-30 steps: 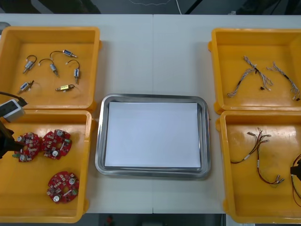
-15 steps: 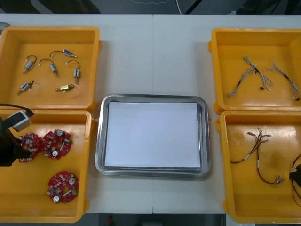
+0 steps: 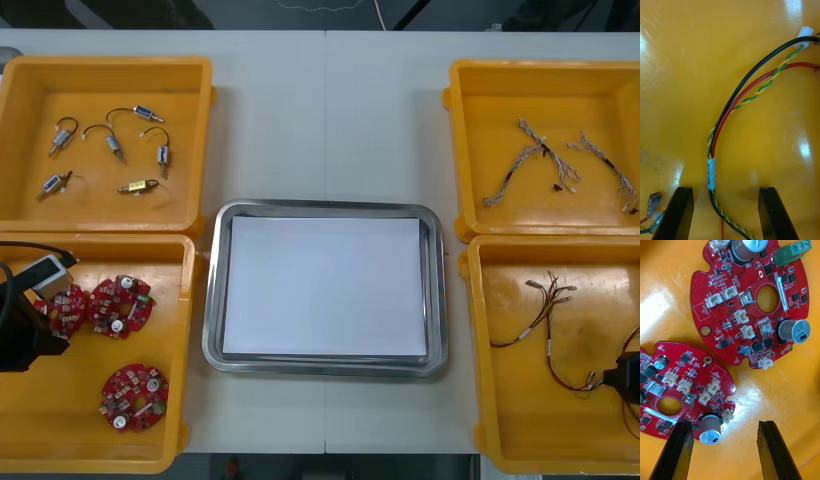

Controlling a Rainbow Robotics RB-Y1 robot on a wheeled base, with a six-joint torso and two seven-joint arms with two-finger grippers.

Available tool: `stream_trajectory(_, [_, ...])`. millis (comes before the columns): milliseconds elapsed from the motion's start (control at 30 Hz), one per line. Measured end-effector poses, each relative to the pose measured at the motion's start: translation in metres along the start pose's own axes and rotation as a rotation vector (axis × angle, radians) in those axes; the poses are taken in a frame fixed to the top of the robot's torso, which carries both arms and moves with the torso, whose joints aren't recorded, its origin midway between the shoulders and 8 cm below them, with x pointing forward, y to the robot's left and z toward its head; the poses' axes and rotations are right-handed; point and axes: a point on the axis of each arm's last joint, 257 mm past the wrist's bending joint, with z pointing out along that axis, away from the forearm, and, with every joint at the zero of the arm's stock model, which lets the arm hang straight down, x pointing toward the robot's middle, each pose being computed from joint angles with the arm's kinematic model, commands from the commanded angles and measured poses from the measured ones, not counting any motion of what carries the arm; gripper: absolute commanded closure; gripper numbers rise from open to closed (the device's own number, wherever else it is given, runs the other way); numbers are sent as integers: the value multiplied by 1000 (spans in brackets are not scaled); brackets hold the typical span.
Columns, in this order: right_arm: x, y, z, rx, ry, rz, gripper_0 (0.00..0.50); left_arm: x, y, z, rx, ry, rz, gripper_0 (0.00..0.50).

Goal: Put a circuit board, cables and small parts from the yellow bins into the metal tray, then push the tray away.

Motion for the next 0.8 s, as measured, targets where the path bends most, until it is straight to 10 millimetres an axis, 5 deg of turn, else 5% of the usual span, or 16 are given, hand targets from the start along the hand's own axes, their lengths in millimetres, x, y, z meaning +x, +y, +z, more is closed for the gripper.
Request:
stream_trajectory(367, [-5,0,4,-6,-25,0,2,1,-7,9,10,-5,5,0])
stream_trajectory(433, [-5,0,4,-6,-25,0,310,1,-7,9,9,-4,5,0])
stream_trajectory(533, [-4,0,4,-7,-19,0,500,2,-4,9,2,-4,5,0])
stream_trajectory(800, [-2,2,4,-17,-11,3,500,8,-1,15,-9,1,0,0])
